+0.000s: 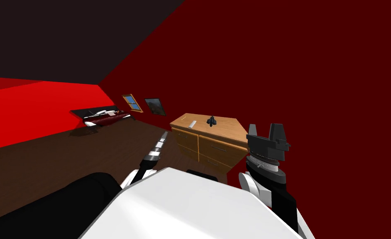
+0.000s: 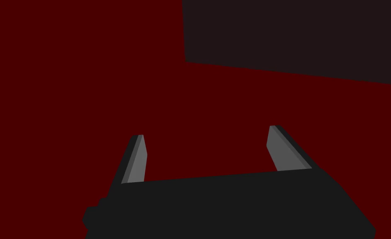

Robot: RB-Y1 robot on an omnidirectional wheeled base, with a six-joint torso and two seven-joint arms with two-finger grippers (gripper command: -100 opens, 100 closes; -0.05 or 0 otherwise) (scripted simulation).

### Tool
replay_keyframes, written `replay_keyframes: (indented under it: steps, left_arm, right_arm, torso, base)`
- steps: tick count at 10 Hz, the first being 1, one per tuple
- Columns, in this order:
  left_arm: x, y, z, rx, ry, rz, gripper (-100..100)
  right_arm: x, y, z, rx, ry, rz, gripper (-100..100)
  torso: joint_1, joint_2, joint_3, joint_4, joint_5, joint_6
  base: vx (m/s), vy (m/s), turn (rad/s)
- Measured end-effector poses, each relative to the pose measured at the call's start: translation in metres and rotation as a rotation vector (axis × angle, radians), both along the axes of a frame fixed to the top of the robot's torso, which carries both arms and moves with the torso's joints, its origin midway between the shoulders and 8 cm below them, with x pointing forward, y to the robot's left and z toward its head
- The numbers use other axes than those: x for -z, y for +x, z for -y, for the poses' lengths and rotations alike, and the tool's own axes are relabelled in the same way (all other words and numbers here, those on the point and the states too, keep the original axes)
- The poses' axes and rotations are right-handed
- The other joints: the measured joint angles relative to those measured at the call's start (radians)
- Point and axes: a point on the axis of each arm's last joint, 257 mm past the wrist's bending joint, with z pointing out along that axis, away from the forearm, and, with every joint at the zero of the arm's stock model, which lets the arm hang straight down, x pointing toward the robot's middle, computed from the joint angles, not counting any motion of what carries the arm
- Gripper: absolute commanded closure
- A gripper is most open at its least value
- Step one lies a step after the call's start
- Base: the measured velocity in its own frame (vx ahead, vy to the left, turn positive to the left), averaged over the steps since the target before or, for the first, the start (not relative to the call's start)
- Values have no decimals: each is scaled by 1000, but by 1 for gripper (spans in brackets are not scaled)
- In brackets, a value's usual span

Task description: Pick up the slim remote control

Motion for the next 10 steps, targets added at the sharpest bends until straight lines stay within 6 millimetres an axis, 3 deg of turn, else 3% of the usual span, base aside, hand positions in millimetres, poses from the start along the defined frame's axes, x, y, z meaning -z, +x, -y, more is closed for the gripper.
replay_keyframes:
  steps: [10]
  left_arm:
    - [35, -67, -82, -156, 590, -327, -100]
  right_arm:
    - [0, 0, 0, 0, 0, 0, 0]
  torso:
    - [1, -2, -1, 0, 0, -1]
  base:
    - [-24, 10, -265]
